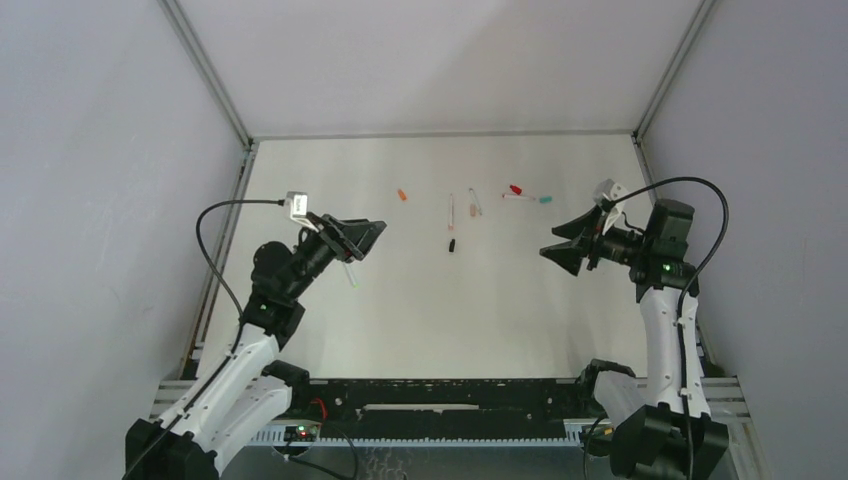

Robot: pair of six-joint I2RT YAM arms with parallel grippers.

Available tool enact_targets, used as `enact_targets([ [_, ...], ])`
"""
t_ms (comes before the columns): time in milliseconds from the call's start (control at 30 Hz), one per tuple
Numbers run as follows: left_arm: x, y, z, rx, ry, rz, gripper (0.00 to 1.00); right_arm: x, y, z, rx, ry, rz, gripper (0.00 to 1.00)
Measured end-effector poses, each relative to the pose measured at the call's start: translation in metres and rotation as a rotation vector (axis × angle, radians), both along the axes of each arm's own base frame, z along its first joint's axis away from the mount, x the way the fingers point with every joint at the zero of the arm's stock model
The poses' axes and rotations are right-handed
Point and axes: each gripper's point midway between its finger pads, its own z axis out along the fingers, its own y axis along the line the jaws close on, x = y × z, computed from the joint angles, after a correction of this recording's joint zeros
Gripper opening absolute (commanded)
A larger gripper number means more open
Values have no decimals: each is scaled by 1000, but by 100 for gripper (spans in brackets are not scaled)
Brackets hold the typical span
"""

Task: Insert the pens into the pen caps
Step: Move the pen cap to the center of the board.

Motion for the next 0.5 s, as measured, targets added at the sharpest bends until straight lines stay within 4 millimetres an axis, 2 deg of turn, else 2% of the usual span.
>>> enact_targets([
  [133,4,3,6,-19,-46,27,75,8,-20,-6,5,8,-59,68],
  [300,11,6,14,-36,-82,55,90,13,-33,-14,0,26,-97,68],
  [367,16,6,13,-37,-78,67,97,14,-34,-18,-4,29,-95,68],
  [500,29,5,0,-26,-46,90,100,18,-37,-24,-15,36,-99,68],
])
